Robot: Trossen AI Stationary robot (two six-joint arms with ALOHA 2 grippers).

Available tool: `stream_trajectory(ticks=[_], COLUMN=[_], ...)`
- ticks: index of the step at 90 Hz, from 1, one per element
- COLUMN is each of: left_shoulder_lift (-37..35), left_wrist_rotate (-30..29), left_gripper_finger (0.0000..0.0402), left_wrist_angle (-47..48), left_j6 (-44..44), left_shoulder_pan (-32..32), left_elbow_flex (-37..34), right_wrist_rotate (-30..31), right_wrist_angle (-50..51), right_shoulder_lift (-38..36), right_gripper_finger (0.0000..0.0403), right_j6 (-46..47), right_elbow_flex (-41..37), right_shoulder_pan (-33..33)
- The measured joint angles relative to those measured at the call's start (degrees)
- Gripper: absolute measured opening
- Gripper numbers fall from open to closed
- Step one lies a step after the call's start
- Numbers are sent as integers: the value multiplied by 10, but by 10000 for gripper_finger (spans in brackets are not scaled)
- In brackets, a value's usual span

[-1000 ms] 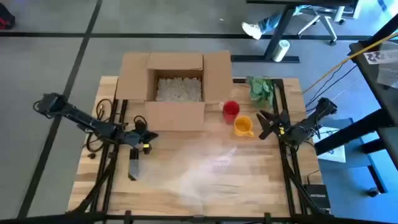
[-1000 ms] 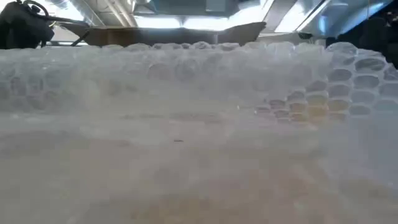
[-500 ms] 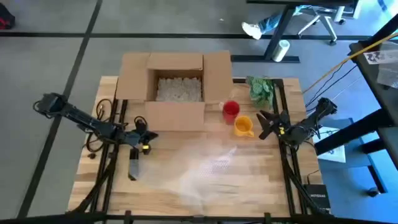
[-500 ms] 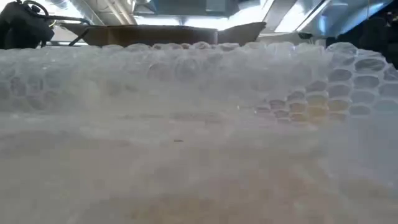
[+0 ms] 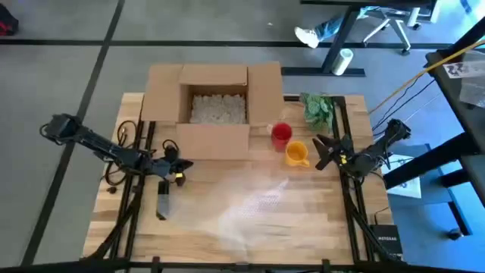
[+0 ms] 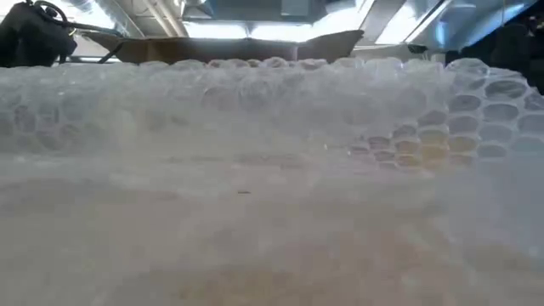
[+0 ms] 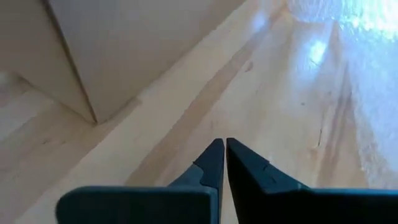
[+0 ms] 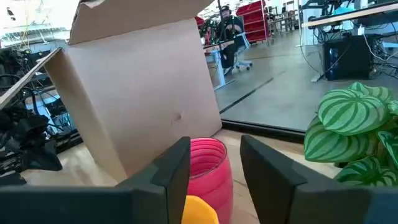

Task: Wrap mug
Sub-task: Wrap the yellow mug with bubble wrap

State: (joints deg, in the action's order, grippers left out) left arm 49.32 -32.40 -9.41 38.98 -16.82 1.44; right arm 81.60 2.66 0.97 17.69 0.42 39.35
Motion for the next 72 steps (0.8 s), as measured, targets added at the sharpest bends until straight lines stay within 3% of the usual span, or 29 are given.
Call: stream_trajectory(ticks=[46,72], left_shoulder_lift=[0,0], left_wrist_rotate=[0,14], left_gripper_finger=[0,0], left_wrist_angle=[28,28], left_j6=[16,-17], left_shoulder_pan=[0,4], left_elbow_flex=[0,0], right_wrist_rotate=[0,0], right_wrist_angle=[0,0], right_shoulder_lift=[0,0], right_gripper_finger=[127,127], right_j6=[0,0], right_elbow_flex=[0,0], right_shoulder_pan=[0,0])
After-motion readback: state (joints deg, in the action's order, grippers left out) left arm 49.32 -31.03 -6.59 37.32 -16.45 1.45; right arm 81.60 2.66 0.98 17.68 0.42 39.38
